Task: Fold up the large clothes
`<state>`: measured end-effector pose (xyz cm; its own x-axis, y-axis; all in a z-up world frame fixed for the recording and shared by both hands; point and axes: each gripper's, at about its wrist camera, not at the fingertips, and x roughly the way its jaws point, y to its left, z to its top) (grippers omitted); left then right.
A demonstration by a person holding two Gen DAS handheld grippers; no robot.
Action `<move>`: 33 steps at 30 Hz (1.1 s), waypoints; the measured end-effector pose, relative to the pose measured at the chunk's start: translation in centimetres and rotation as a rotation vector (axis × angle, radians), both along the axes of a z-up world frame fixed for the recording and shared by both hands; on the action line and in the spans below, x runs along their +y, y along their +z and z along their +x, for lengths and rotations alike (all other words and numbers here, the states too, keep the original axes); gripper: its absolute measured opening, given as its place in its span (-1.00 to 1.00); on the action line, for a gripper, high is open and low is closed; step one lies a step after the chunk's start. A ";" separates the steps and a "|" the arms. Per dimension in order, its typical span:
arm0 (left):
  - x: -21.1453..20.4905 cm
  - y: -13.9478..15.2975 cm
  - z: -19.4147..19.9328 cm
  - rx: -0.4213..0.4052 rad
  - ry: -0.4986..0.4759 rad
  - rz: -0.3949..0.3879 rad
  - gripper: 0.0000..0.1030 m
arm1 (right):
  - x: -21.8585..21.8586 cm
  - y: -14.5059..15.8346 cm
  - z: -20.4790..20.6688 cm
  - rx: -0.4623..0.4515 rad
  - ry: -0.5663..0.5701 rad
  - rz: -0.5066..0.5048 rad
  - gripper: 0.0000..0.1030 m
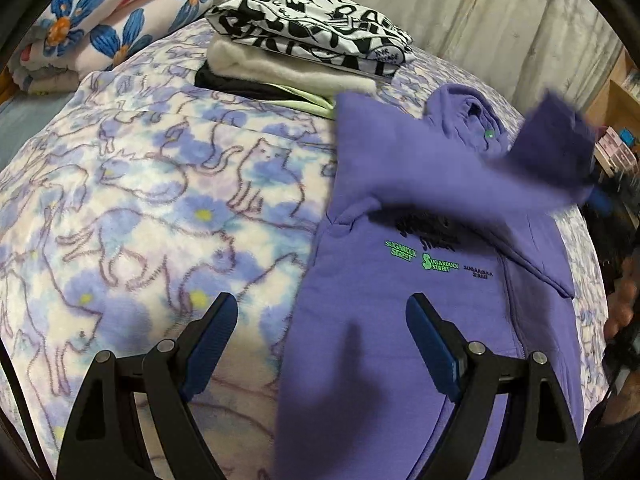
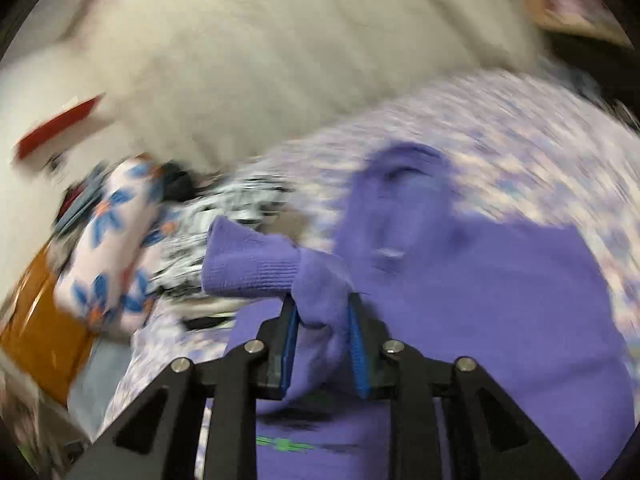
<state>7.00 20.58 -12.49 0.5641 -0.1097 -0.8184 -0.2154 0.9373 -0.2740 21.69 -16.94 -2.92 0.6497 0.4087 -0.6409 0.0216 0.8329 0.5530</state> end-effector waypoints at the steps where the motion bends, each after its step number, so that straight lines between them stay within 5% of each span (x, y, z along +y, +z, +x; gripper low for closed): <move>1: -0.2 -0.1 0.1 0.004 -0.006 0.002 0.65 | -1.4 -2.2 -0.1 0.096 -0.017 0.015 -0.31; 4: -0.9 -0.4 0.6 0.017 -0.025 0.005 0.65 | -3.9 -6.9 -1.4 0.284 -0.023 0.005 -0.25; 7: -1.4 -0.6 1.4 0.031 -0.050 0.010 0.65 | -5.5 -8.6 -3.2 0.336 -0.016 -0.028 -0.24; 14: -2.3 -0.5 6.3 0.051 -0.138 0.050 0.65 | -7.1 -7.6 -3.0 0.261 0.022 -0.073 -0.19; 22: -1.6 -1.4 15.0 0.092 -0.132 0.083 0.65 | -6.6 -7.3 2.2 0.171 0.090 -0.136 -0.16; 33: -1.6 -5.7 22.4 0.189 -0.101 0.044 0.65 | -6.1 -10.6 7.2 0.201 0.144 -0.075 -0.01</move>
